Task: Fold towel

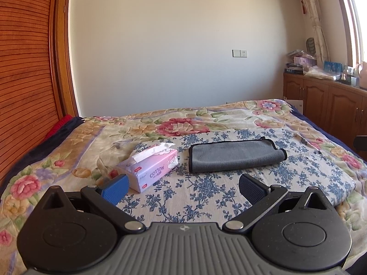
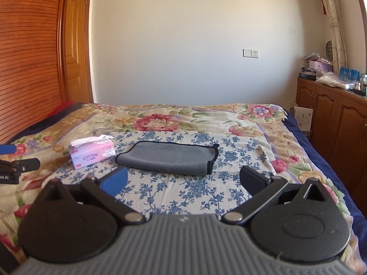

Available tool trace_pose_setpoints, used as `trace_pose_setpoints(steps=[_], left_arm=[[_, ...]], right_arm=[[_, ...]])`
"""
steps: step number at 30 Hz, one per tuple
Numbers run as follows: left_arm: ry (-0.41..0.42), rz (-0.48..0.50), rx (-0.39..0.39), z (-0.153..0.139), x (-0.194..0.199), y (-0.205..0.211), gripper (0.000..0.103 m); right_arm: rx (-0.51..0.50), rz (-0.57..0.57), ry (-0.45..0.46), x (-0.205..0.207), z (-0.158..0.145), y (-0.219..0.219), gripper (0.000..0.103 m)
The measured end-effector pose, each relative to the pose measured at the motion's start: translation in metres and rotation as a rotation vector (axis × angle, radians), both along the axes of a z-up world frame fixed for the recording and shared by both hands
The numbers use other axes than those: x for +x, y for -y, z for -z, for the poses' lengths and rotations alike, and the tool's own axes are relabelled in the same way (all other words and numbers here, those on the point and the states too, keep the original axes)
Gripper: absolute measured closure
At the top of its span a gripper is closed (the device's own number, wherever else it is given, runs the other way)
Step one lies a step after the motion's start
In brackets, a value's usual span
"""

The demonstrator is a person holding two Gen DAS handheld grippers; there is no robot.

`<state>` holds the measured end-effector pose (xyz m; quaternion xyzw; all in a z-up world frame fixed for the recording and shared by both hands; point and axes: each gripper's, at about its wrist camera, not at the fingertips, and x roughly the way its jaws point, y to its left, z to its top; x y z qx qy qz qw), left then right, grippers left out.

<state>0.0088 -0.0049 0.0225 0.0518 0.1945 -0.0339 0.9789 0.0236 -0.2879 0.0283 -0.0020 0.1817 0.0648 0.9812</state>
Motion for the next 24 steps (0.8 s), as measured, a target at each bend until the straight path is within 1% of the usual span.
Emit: trace_pose_setpoints(steps=[7,14,24], left_arm=[[0.000,-0.015,-0.008,0.013,-0.002,-0.005,0.000],[-0.006,-0.036,-0.008,0.021,-0.002,-0.009,0.000],[0.059,-0.043,-0.010,0.020,-0.004,-0.011,0.000]], right_arm=[[-0.001,0.008,-0.017,-0.001,0.012,0.003,0.000],[-0.008,0.026,-0.002,-0.003,0.019,0.004,0.000],[0.029,0.049,0.041,-0.007,0.018,0.011,0.000]])
